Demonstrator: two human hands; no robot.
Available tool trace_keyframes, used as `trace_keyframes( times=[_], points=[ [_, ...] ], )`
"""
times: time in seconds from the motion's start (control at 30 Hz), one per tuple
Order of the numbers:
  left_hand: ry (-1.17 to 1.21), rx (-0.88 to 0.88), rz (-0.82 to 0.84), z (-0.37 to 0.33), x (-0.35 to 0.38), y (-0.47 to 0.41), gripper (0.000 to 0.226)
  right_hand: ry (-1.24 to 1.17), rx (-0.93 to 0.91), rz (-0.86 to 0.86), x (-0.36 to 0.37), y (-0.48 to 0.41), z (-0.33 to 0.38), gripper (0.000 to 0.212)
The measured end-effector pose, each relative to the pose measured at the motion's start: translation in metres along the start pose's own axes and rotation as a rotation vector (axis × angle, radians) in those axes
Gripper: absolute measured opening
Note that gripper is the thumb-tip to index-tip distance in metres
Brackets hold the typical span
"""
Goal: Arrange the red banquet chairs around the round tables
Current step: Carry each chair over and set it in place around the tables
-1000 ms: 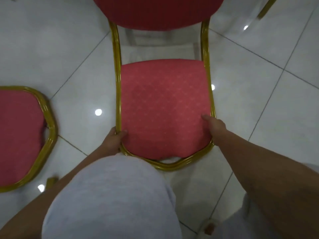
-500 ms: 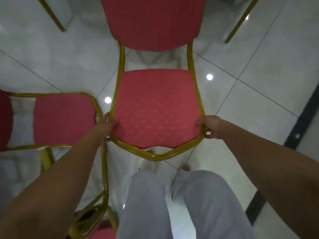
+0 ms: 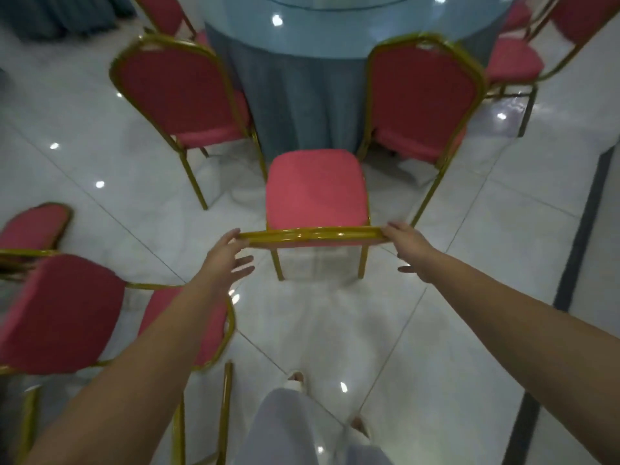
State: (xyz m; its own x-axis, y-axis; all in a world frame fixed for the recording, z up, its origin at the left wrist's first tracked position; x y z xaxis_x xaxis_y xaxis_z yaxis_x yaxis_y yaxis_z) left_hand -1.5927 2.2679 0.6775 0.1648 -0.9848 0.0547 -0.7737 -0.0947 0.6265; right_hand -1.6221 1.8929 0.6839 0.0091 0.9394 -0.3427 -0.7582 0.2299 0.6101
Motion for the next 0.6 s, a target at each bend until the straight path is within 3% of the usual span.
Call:
trace_keyframes(
  times=[0.13,0.37,0.6],
  points=[
    [-0.243,0.085,0.081,-0.034,0.034,-0.007,0.053,0.086,-0.215,-0.038,0.002,-0.012,0.048,0.065],
    [-0.676,0.165,0.4,-0.079,0.109,-0.035,0.052,0.165,-0.042,-0.03,-0.021,-0.035,0.085,0.068],
    [-0.775,0.502,0.655,-0.178,0.233,-0.038,0.04,0.091,-0.046,-0.17,-0.087,-0.049,0.114,0.054]
  ],
)
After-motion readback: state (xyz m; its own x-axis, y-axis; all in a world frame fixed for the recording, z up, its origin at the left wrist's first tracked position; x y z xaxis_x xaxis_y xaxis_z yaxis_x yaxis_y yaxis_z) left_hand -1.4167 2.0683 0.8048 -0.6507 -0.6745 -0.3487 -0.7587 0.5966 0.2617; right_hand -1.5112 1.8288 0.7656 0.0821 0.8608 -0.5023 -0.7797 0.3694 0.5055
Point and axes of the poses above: each hand's wrist, its own y-axis away from the middle knuckle, its own x-axis out of the palm, z = x × y, the point moved 7 cm from there along -y, towards the middle knuckle, and after that the axes turned 4 degrees about y, right-handed, at the moved point
